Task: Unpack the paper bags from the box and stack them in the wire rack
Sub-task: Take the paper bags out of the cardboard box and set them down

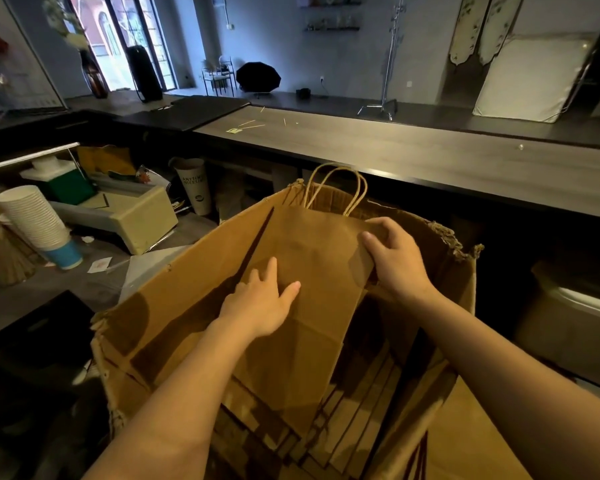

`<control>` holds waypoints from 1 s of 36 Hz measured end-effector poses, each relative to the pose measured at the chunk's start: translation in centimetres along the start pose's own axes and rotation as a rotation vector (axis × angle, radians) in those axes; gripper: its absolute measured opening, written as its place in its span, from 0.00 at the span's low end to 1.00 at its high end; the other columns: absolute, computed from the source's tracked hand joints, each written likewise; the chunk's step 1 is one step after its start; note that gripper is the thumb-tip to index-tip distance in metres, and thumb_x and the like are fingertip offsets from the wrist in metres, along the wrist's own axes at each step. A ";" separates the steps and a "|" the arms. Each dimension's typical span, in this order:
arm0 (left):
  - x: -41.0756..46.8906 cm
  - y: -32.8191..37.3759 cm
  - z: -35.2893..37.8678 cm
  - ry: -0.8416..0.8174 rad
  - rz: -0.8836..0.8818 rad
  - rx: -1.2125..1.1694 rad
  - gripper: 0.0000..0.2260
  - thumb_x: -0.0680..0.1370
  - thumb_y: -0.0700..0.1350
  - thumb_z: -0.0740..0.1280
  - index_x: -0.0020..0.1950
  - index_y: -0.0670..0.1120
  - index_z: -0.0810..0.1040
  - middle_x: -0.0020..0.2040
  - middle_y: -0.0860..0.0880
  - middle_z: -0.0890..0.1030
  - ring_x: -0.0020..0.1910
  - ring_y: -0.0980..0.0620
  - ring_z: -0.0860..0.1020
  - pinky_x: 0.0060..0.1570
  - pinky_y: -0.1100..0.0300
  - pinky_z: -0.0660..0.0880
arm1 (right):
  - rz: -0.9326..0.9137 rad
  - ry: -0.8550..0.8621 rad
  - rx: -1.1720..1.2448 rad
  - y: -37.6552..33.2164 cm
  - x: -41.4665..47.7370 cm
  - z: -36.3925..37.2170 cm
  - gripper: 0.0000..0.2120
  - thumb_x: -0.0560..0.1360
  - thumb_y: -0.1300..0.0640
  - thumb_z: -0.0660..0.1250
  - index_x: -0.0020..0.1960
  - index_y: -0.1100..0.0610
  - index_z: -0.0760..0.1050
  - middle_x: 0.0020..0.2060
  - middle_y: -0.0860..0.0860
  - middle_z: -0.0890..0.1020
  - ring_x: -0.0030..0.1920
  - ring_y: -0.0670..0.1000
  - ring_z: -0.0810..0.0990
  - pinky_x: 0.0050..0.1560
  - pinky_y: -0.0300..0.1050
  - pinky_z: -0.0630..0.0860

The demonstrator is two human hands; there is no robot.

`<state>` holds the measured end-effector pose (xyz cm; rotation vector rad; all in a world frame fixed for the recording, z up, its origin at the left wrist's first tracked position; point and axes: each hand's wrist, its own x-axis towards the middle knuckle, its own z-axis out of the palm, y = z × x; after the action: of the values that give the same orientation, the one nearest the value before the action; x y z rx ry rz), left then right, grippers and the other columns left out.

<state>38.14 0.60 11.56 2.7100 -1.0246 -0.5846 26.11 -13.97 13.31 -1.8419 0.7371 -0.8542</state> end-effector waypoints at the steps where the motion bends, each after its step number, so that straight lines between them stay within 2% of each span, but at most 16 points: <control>1: 0.0 0.1 0.0 0.009 -0.013 -0.002 0.31 0.79 0.63 0.46 0.77 0.52 0.38 0.78 0.44 0.49 0.75 0.40 0.56 0.71 0.43 0.59 | -0.021 0.031 0.023 -0.1 0.0 -0.2 0.06 0.80 0.55 0.60 0.56 0.51 0.71 0.51 0.49 0.77 0.53 0.50 0.77 0.50 0.48 0.79; 6: -0.1 0.1 -0.2 0.090 -0.078 -0.033 0.32 0.78 0.66 0.43 0.76 0.54 0.35 0.78 0.44 0.45 0.75 0.39 0.54 0.72 0.42 0.55 | -0.050 0.138 0.178 -0.4 0.0 -1.2 0.05 0.80 0.56 0.60 0.54 0.53 0.73 0.45 0.46 0.77 0.47 0.46 0.76 0.43 0.37 0.73; 9: -0.3 -0.2 -0.6 0.151 -0.107 -0.106 0.33 0.77 0.67 0.42 0.76 0.54 0.35 0.78 0.44 0.48 0.75 0.40 0.54 0.72 0.42 0.52 | -0.014 0.205 0.284 -0.7 0.1 -1.6 0.04 0.80 0.56 0.60 0.50 0.51 0.74 0.43 0.47 0.78 0.46 0.47 0.77 0.46 0.39 0.74; 12: -0.5 -0.5 -1.2 0.212 -0.119 -0.239 0.34 0.76 0.69 0.44 0.77 0.55 0.40 0.77 0.45 0.56 0.73 0.40 0.59 0.71 0.41 0.56 | 0.062 0.274 0.377 -0.9 0.2 -2.2 0.06 0.80 0.55 0.61 0.46 0.50 0.75 0.44 0.51 0.80 0.46 0.52 0.78 0.50 0.47 0.75; 14: -0.7 -0.7 -1.6 0.237 -0.102 -0.317 0.34 0.76 0.69 0.46 0.77 0.56 0.45 0.75 0.46 0.61 0.71 0.42 0.64 0.68 0.41 0.63 | 0.133 0.307 0.462 -1.0 0.0 -2.7 0.07 0.80 0.54 0.61 0.45 0.52 0.75 0.42 0.53 0.80 0.45 0.53 0.78 0.49 0.51 0.76; 17: -1.4 -0.8 -2.3 0.281 -0.080 -0.354 0.31 0.76 0.69 0.50 0.75 0.55 0.57 0.68 0.48 0.71 0.64 0.44 0.72 0.62 0.43 0.70 | 0.242 0.345 0.594 -0.9 -0.2 -3.6 0.08 0.80 0.55 0.61 0.44 0.54 0.76 0.40 0.53 0.80 0.42 0.52 0.79 0.46 0.50 0.76; 20: -2.0 -0.3 -2.8 0.343 -0.031 -0.430 0.25 0.75 0.67 0.56 0.65 0.53 0.73 0.55 0.52 0.78 0.53 0.49 0.76 0.57 0.47 0.73 | 0.285 0.384 0.681 -0.8 -0.4 -4.7 0.07 0.79 0.56 0.62 0.47 0.56 0.78 0.40 0.53 0.81 0.40 0.51 0.80 0.44 0.48 0.77; 22: -2.4 0.5 -3.0 0.367 0.012 -0.477 0.19 0.75 0.65 0.59 0.55 0.54 0.78 0.48 0.55 0.79 0.49 0.52 0.77 0.55 0.50 0.74 | 0.296 0.401 0.691 -1.0 -0.5 -5.6 0.07 0.79 0.56 0.63 0.48 0.57 0.78 0.40 0.53 0.81 0.38 0.50 0.80 0.41 0.45 0.78; 25: -3.4 2.1 -3.4 0.332 0.082 -0.558 0.09 0.76 0.60 0.63 0.45 0.56 0.76 0.44 0.57 0.78 0.45 0.56 0.76 0.44 0.58 0.72 | 0.315 0.443 0.701 -1.3 -0.8 -7.5 0.06 0.78 0.56 0.64 0.45 0.55 0.78 0.38 0.50 0.80 0.35 0.46 0.79 0.36 0.39 0.78; 27: -4.2 3.3 -3.6 0.294 0.127 -0.651 0.08 0.76 0.57 0.65 0.45 0.54 0.76 0.44 0.56 0.78 0.44 0.58 0.75 0.38 0.63 0.67 | 0.307 0.461 0.676 -1.3 -1.0 -9.1 0.05 0.77 0.56 0.66 0.46 0.54 0.79 0.38 0.50 0.81 0.36 0.46 0.79 0.35 0.38 0.77; 31: -6.2 5.8 -3.7 0.258 0.209 -0.780 0.10 0.76 0.55 0.66 0.54 0.52 0.75 0.48 0.56 0.78 0.46 0.59 0.75 0.36 0.64 0.65 | 0.290 0.487 0.577 -0.9 -1.4 -12.6 0.08 0.76 0.55 0.68 0.52 0.55 0.81 0.42 0.51 0.83 0.39 0.45 0.81 0.36 0.36 0.77; 36: -9.0 9.2 -3.2 0.218 0.340 -0.760 0.12 0.75 0.52 0.68 0.56 0.56 0.70 0.50 0.58 0.78 0.47 0.60 0.76 0.37 0.64 0.68 | 0.288 0.497 0.456 0.5 -2.2 -16.5 0.11 0.75 0.52 0.68 0.54 0.56 0.81 0.40 0.49 0.82 0.37 0.45 0.79 0.37 0.37 0.74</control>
<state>27.92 -0.14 19.95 1.8450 -0.9275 -0.4723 11.43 -20.71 17.50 -1.0972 0.9885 -1.1881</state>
